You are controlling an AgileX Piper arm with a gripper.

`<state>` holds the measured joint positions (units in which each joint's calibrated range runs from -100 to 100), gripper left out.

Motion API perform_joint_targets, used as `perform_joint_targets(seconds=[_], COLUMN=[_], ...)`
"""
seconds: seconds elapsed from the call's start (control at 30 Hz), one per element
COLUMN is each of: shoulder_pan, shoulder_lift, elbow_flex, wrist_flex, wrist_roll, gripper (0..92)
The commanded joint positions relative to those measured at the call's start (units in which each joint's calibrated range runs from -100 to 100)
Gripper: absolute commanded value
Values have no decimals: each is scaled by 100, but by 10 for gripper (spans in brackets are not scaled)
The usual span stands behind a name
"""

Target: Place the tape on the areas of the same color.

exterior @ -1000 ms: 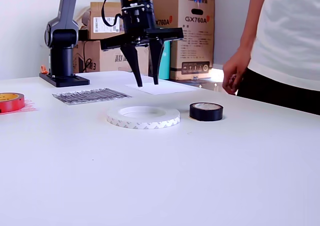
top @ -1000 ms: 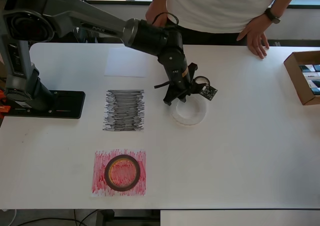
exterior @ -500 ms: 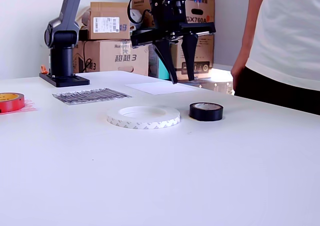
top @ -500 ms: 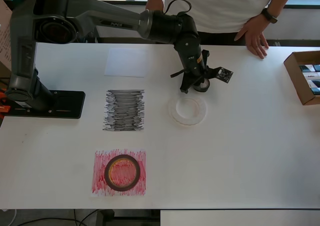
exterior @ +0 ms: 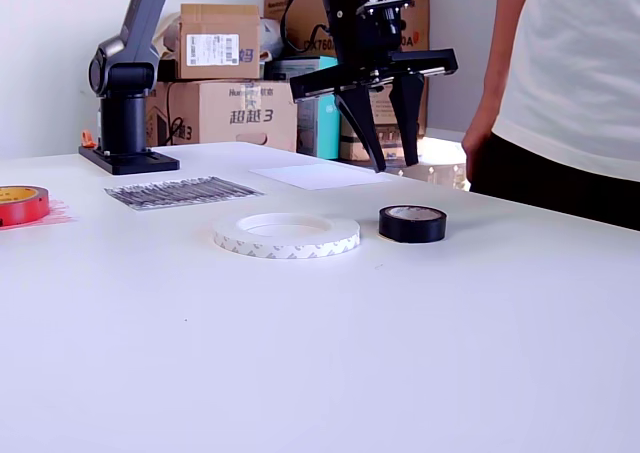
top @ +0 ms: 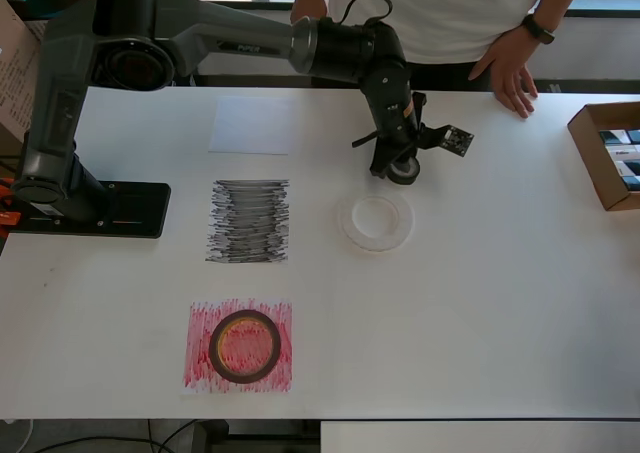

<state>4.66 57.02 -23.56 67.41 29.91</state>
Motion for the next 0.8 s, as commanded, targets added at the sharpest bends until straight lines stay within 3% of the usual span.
perform_joint_targets(seconds=[0.0,0.77], shoulder_pan=[17,-15], shoulder_lift=[42,594], elbow_flex=[-38,-38], wrist_flex=[-25,-68], wrist_roll=[-19,-19], gripper=[340,340])
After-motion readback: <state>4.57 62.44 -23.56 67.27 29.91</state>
